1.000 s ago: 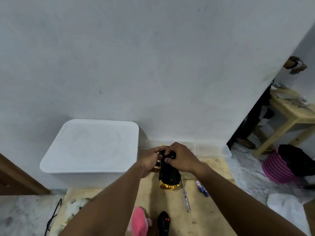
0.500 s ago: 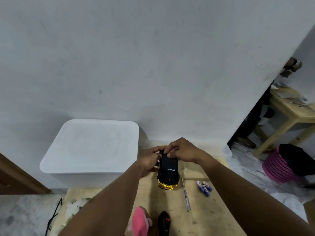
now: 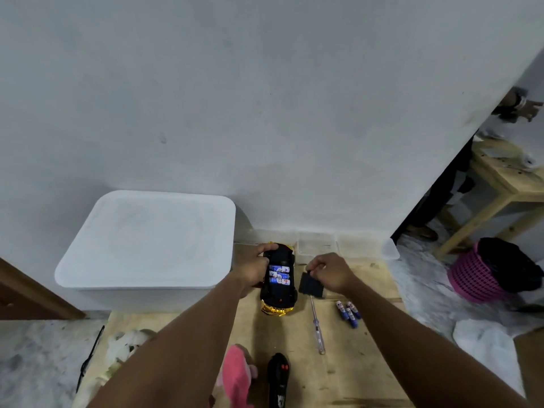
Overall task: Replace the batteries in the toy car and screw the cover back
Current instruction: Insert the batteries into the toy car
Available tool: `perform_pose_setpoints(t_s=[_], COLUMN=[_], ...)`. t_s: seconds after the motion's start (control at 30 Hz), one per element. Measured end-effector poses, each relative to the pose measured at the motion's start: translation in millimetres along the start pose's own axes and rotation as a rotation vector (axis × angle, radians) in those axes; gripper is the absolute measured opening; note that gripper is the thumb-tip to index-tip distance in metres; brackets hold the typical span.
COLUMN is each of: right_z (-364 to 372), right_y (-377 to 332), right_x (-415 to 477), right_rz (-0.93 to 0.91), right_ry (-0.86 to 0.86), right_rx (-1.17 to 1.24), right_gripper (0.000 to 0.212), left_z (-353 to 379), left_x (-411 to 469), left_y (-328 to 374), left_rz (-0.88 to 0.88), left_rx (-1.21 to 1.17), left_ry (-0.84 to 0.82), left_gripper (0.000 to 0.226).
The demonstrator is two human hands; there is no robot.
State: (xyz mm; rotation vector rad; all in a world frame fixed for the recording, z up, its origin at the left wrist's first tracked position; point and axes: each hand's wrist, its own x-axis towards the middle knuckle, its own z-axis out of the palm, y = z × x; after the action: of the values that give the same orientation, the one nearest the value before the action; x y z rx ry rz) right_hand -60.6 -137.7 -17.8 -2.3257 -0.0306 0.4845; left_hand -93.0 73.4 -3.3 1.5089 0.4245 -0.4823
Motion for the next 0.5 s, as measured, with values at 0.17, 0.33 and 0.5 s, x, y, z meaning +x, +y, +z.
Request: perform_pose_setpoints(t_s=[0.17, 0.33, 0.5], right_z=[57, 81, 72], right_y=[41, 57, 53], right_x=[10, 12, 10], right_rz=[0.017, -0.016, -0.053], right_ry=[-0.169, -0.136, -0.011], right_rx=[-0.165, -0.291, -0.244], right_gripper=[0.029, 0.024, 0.019], left_z=[0, -8, -9], left_x=[12, 16, 15], left_y=[-14, -22, -21], left_rz=[-0.017, -0.026, -0.029], left_rx=[0.039, 0.046, 0.034], left_ry=[0.023, 0.032, 0.025], left_gripper=[0.048, 0.052, 0.051])
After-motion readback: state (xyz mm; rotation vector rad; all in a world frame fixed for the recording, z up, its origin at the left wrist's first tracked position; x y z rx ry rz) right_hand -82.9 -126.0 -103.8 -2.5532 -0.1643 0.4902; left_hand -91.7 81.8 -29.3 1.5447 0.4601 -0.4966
